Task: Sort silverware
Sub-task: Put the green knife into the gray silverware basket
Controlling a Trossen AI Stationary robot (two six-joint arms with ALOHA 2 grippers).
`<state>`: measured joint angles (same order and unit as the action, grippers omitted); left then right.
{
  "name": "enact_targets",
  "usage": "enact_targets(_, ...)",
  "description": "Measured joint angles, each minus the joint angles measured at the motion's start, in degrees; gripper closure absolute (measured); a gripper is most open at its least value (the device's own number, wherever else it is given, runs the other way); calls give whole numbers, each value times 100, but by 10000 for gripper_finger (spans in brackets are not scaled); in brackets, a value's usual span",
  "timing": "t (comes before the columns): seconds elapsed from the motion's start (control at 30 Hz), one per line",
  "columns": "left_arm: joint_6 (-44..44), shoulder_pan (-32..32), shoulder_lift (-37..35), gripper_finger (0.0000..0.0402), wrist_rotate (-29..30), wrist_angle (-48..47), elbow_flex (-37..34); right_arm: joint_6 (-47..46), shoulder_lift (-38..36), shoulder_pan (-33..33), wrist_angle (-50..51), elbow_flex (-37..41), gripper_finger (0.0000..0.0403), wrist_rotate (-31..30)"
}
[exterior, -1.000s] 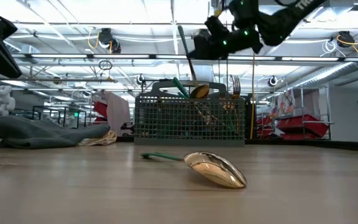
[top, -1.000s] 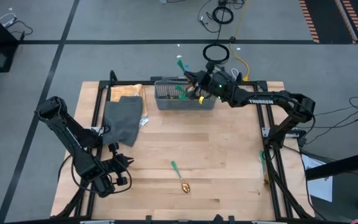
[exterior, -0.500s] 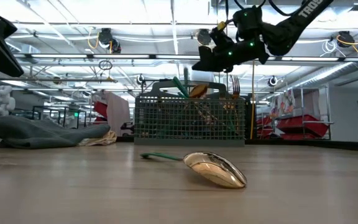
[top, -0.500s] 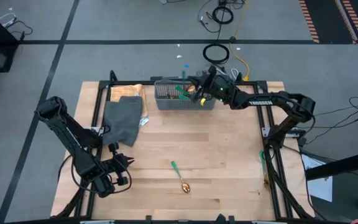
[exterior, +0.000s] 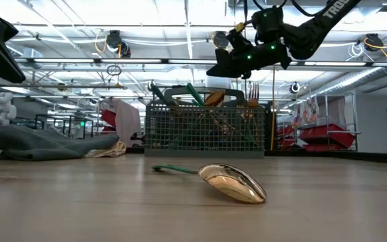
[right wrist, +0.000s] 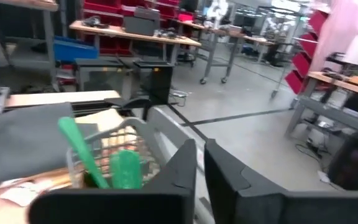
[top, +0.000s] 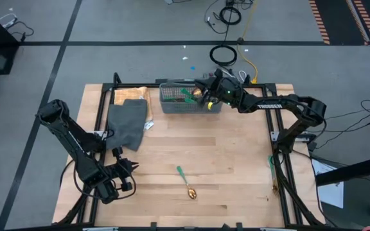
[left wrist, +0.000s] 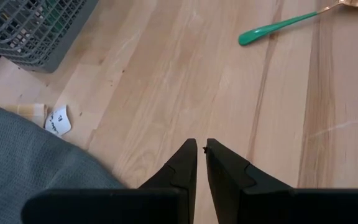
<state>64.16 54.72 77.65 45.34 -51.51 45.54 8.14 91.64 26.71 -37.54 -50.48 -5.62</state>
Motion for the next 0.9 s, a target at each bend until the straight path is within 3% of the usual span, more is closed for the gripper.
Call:
enact_targets(0.17,-2,0,1,358,-2,-4,0,190,60,-403,738,-541,322,287)
enact_targets(0.37,4,0,1,358,-2,-3,0,1148,985,-892,2557,-2386,260,-151)
enact_targets(0.53,153,0,1,358,-4,4,0,1117,1963,-902,4271,-3811,240,-171)
enact_targets(0.7,141,0,0,358,-4,-2,0,1106,2627,-916,4644,-4442,238,10)
enact_targets(0.9,127,0,0,358,-5,-36,0,1144,2948,-868,4359,-4539,246,-244)
